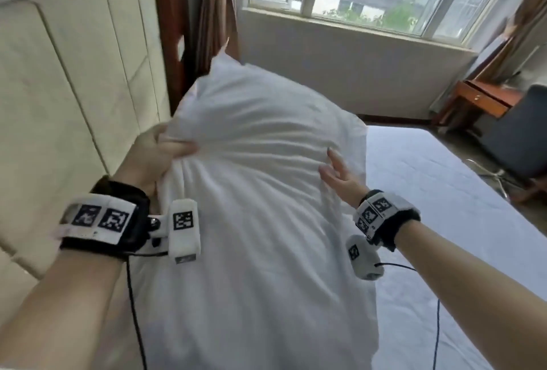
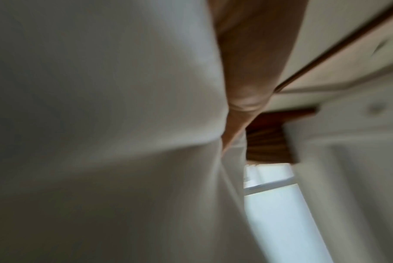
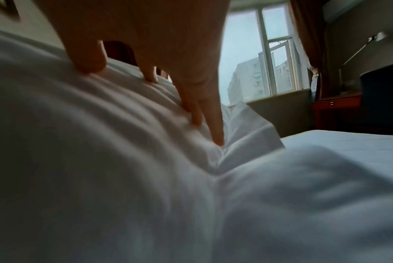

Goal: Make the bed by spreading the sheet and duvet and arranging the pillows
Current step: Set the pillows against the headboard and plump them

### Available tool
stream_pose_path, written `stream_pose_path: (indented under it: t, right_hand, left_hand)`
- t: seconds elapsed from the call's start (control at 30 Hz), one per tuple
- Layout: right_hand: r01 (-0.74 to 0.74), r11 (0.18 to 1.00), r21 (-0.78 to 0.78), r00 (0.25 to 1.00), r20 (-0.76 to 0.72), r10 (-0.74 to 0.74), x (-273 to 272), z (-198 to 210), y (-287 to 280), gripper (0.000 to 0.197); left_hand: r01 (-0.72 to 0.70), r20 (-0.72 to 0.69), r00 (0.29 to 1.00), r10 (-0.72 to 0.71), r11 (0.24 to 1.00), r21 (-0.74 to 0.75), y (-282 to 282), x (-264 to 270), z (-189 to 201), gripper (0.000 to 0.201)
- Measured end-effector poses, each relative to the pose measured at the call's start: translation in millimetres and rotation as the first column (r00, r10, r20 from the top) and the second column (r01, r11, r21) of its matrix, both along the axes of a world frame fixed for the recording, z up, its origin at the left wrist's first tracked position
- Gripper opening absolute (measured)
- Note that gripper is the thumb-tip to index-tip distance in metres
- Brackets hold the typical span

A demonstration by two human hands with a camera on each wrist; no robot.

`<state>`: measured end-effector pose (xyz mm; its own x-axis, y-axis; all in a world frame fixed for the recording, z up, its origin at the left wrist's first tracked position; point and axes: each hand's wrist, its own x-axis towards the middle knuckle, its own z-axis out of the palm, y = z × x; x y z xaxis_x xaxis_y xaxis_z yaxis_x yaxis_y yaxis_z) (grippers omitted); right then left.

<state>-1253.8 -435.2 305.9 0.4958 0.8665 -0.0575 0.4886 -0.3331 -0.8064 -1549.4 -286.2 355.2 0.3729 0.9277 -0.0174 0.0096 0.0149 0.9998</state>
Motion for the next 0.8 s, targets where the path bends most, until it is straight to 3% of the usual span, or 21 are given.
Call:
stream_pose_path:
  t: [0.07, 0.1, 0.17, 0.23, 0.37, 0.43, 0.5, 0.57, 0.67, 0.8]
  right_hand:
    - [-0.043, 0.944, -0.328, 0.987, 0.134, 0.091, -7, -71, -2, 0.114]
    - [-0.065, 0.876, -0.479, 0.978, 0.146, 0.152, -16, -107, -2, 0.119]
    - [-0.032, 0.793, -0.609, 0.961, 0.198, 0.191, -38, -153, -5, 0.093]
    - [-0.037, 0.784, -0.62, 0.95, 0.222, 0.22, -49, -186, 7, 0.078]
    - [-0.057, 0.8, -0.597, 0.967, 0.167, 0.194, -42, -202, 23, 0.074]
    - [-0.025, 0.857, -0.514, 0.989, 0.112, 0.096, -33, -197, 25, 0.066]
    - [0.058, 0.918, -0.393, 0.994, 0.104, -0.018, -22, -192, 22, 0.056]
    - [0.208, 0.924, -0.32, 0.978, 0.098, -0.186, -7, -187, 22, 0.051]
    - [0.439, 0.813, -0.383, 0.894, 0.098, -0.437, 22, -184, 18, 0.059]
    - [0.532, 0.667, -0.521, 0.814, 0.1, -0.572, 55, -205, 13, 0.065]
  left_hand:
    - [0.05, -0.277, 0.956, -0.094, 0.986, -0.16, 12, -8, -93, 0.069]
    - [0.065, -0.373, 0.917, -0.142, 0.976, -0.21, 9, -16, -136, 0.082]
    - [0.06, -0.459, 0.871, -0.176, 0.965, -0.257, -2, -30, -195, 0.088]
    - [-0.003, -0.508, 0.851, -0.13, 0.968, -0.252, 1, -39, -229, 0.081]
    - [-0.013, -0.619, 0.771, -0.152, 0.967, -0.254, 33, -47, -240, 0.091]
    - [-0.001, -0.644, 0.747, -0.166, 0.968, -0.251, 50, -50, -229, 0.074]
    - [-0.074, -0.645, 0.761, -0.065, 0.98, -0.187, 70, -53, -221, 0.055]
    - [-0.209, -0.673, 0.734, 0.093, 0.973, -0.093, 96, -63, -220, 0.046]
    - [-0.264, -0.753, 0.651, 0.094, 0.959, -0.108, 124, -77, -241, 0.072]
    - [-0.264, -0.691, 0.723, 0.0, 0.924, -0.277, 150, -67, -276, 0.096]
